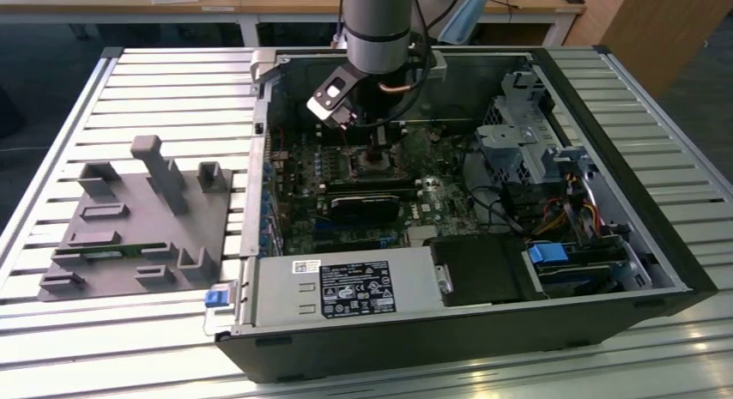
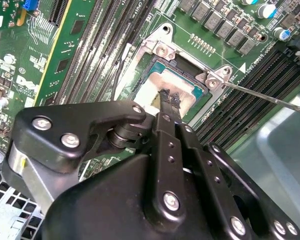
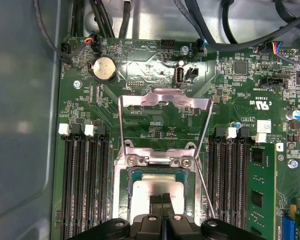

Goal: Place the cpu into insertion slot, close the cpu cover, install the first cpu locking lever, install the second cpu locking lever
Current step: 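Place the cpu into insertion slot, then close the cpu cover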

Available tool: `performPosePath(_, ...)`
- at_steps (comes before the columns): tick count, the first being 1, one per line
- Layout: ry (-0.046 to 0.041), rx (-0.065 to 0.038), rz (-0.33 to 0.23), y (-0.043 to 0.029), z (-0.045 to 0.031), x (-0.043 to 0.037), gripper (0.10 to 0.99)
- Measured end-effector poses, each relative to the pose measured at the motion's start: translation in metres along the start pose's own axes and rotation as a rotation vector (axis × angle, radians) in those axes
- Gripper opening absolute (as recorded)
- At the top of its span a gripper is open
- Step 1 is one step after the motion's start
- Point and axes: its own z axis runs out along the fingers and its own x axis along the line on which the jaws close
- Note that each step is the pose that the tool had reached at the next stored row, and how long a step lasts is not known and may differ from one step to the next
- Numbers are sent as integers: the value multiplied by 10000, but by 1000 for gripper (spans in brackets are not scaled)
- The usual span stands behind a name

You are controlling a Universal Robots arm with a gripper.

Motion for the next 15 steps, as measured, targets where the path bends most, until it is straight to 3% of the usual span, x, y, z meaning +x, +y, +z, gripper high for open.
performPosePath(15,2,-1,0,2,-37,0,106)
